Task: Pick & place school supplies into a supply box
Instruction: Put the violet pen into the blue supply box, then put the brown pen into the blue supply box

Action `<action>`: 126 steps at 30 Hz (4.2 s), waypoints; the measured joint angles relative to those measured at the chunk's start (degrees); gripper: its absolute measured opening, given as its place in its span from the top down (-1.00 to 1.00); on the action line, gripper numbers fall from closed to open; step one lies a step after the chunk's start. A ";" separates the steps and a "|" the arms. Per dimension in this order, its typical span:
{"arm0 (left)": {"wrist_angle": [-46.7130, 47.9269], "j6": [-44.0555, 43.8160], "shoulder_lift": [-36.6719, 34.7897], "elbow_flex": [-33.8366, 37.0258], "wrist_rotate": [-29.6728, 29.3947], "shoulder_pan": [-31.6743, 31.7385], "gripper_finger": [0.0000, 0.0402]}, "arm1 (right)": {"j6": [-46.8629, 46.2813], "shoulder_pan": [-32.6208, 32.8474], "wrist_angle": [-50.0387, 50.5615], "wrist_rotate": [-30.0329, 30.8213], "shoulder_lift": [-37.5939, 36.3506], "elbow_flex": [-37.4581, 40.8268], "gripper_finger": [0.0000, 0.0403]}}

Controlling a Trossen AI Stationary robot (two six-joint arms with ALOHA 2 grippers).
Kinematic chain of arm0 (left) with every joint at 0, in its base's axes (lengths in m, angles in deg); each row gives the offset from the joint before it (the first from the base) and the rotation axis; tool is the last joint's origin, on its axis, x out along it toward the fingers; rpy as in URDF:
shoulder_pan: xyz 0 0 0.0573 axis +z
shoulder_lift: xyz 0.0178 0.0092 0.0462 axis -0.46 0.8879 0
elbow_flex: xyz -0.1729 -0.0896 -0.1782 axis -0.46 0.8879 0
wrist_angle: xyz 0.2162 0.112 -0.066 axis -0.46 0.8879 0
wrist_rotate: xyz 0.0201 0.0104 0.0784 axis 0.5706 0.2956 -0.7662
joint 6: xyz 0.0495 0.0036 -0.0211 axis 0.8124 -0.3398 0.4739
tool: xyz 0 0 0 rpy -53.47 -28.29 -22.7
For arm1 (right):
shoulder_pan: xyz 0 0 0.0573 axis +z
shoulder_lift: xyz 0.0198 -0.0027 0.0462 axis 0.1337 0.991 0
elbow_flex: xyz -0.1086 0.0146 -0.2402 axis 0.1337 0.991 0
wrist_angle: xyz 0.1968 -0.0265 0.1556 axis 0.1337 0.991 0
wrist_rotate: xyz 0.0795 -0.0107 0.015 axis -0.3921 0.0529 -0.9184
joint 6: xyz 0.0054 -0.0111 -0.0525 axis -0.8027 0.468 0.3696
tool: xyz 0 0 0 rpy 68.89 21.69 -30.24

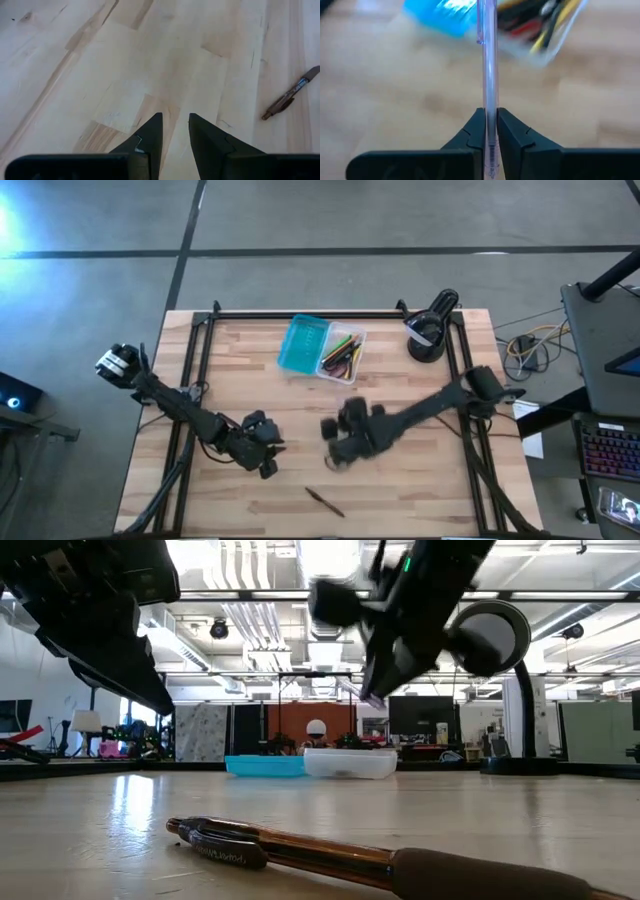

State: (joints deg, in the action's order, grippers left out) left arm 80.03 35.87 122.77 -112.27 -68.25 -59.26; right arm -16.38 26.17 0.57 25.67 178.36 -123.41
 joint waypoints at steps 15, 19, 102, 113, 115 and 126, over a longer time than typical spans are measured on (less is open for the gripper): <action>-1.03 -4.71 0.00 -0.02 -4.02 0.00 0.61 | 33.10 -23.60 -15.57 -14.41 -4.68 9.73 0.89; -1.18 -5.50 0.00 -0.02 -4.75 0.00 0.61 | 35.06 -26.08 -16.28 -16.44 -4.55 10.24 0.89; 0.91 45.56 41.29 -38.11 18.53 -0.14 0.64 | 22.01 21.89 4.61 -15.10 -8.69 6.58 -0.02; 11.75 24.41 39.49 -39.05 19.52 4.84 0.95 | 4.81 27.99 20.47 -9.70 -10.72 7.09 -0.02; 12.91 15.37 37.61 -38.40 20.21 6.10 0.96 | -1.68 29.09 25.31 -7.79 -12.20 7.62 -0.02; 12.57 -6.11 23.55 -37.25 10.64 23.23 0.97 | -29.82 28.65 40.94 1.86 -23.30 14.96 0.09</action>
State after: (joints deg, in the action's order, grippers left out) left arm 92.61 29.75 146.32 -149.51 -57.61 -36.03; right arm -46.20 54.82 41.51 27.53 155.06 -108.46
